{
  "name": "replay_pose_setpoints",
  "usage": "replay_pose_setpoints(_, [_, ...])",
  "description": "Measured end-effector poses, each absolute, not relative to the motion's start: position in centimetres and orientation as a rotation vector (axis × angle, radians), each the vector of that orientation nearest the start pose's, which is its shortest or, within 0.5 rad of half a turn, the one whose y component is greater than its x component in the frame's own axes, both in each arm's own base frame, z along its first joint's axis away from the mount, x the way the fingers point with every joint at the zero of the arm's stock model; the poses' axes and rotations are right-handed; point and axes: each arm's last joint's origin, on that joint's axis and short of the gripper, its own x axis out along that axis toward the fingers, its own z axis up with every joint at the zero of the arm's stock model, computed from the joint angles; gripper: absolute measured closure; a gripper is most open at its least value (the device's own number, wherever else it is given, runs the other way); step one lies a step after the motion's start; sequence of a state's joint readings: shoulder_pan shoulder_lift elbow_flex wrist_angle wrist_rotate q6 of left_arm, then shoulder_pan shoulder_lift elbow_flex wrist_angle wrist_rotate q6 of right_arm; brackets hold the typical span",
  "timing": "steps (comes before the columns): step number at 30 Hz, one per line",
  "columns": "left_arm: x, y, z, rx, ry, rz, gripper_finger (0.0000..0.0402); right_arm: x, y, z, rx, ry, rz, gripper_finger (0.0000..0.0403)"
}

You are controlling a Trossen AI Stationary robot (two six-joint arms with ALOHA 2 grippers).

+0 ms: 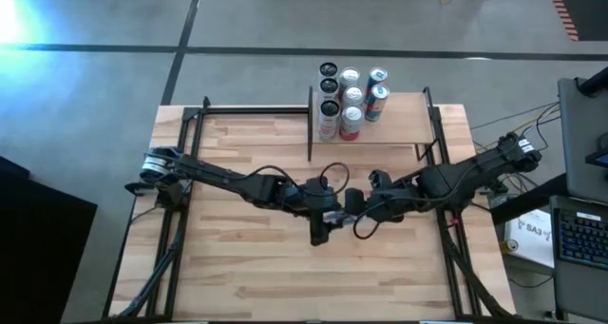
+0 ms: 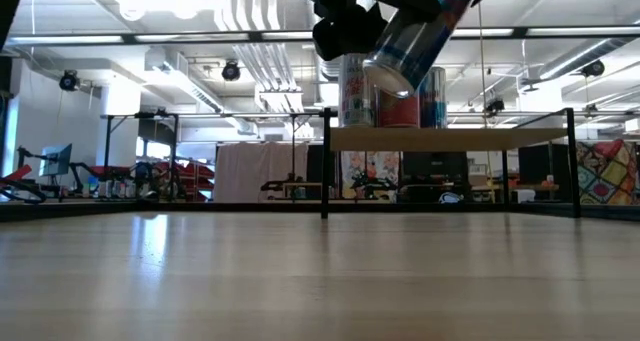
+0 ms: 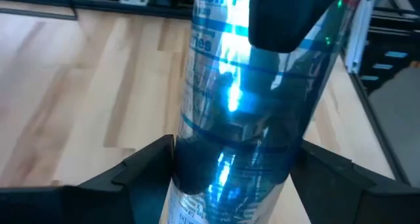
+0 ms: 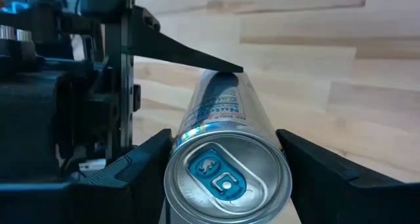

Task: Place canned beverage on shelf
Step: Put the blue soda can on the shelf

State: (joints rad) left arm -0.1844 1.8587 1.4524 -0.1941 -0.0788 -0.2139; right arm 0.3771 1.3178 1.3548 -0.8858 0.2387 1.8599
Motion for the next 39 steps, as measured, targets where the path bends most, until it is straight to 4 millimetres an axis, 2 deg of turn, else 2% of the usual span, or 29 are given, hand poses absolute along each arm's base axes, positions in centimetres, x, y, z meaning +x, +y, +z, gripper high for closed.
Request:
replay_pose_setpoints(7, [41.6, -7.5, 26.1, -0.095, 0.587, 0.040, 0.0145, 24.1, 8.7, 35.9, 1.509, 0.623, -0.645, 0.0159])
replay_pose_setpoints(12, [41.7, -7.5, 26.1, -0.069, 0.586, 0.045, 0.0172, 24.1, 8.7, 35.9, 1.506, 0.629, -0.631, 0.0154])
replay_pose_setpoints(17, [41.8, -7.2, 26.2, -0.041, 0.574, 0.060, 0.0195, 24.0, 8.3, 36.2, 1.439, 0.632, -0.591, 0.0127])
replay_pose_setpoints(22, [41.9, -6.5, 26.3, -0.047, 0.564, 0.083, 0.0199, 23.3, 7.7, 37.0, 1.429, 0.607, -0.561, 0.0090])
replay_pose_setpoints(27, [42.0, -5.7, 26.3, -0.058, 0.562, 0.110, 0.0200, 21.2, 6.8, 38.1, 1.387, 0.567, -0.565, 0.0069])
replay_pose_setpoints(30, [41.9, -5.6, 26.8, -0.066, 0.551, 0.096, 0.0200, 19.0, 5.8, 38.5, 1.262, 0.565, -0.613, 0.0067])
replay_pose_setpoints(32, [41.8, -5.4, 27.4, -0.081, 0.525, 0.065, 0.0200, 17.7, 5.4, 39.0, 1.130, 0.564, -0.582, 0.0067])
replay_pose_setpoints(35, [41.7, -5.1, 28.4, -0.081, 0.479, -0.028, 0.0200, 16.8, 5.1, 40.0, 0.854, 0.560, -0.416, 0.0067])
replay_pose_setpoints(39, [42.1, -3.9, 29.4, -0.119, 0.388, -0.272, 0.0200, 16.6, 5.3, 41.7, 0.561, 0.478, -0.173, 0.0067])
